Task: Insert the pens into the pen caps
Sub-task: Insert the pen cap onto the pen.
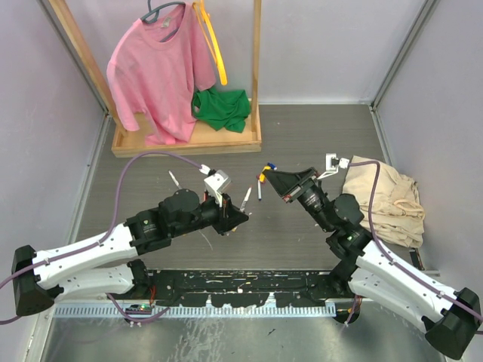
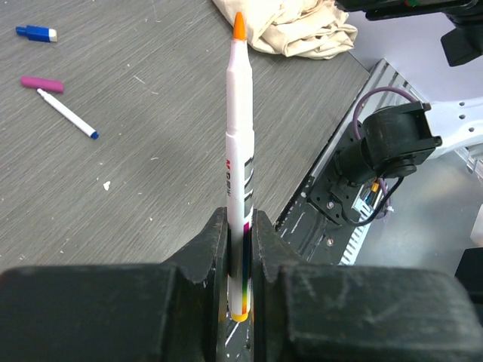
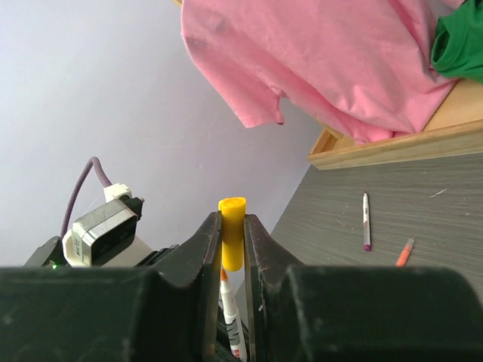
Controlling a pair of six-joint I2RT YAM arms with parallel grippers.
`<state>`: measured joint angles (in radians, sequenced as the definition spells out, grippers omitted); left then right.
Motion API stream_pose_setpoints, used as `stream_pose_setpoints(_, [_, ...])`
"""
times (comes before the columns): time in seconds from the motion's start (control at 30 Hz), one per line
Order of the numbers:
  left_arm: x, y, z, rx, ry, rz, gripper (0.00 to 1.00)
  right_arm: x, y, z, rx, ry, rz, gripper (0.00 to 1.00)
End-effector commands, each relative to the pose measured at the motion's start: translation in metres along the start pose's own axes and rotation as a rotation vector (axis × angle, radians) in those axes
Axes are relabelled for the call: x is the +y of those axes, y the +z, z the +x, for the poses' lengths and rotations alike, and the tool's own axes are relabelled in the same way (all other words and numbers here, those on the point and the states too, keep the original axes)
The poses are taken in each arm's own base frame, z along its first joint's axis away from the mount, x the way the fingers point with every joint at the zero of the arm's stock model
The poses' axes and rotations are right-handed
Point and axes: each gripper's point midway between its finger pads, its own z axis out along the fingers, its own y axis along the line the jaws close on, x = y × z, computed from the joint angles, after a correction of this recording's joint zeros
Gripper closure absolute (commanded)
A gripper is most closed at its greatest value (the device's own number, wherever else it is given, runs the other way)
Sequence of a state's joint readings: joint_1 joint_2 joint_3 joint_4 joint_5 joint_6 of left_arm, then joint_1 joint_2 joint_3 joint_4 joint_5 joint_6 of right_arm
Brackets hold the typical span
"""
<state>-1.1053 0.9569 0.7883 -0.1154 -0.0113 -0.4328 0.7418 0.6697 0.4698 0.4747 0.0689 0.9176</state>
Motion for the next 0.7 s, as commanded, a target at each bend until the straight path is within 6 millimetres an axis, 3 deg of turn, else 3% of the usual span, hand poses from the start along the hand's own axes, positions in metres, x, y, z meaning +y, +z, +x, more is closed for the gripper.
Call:
stream_pose_setpoints(0.0, [-0.020,-0.004,-0.039,-0.116,0.019,0.060,1.00,0.031,0.005,-0.014,-0.032,0.020,-0.112,1.00])
stream_pose_setpoints(0.67, [-0.019,-0.001,-0.035,-0.093,0.020,0.056,1.00,0.044,0.008,-0.004,0.028,0.013,-0.178,1.00])
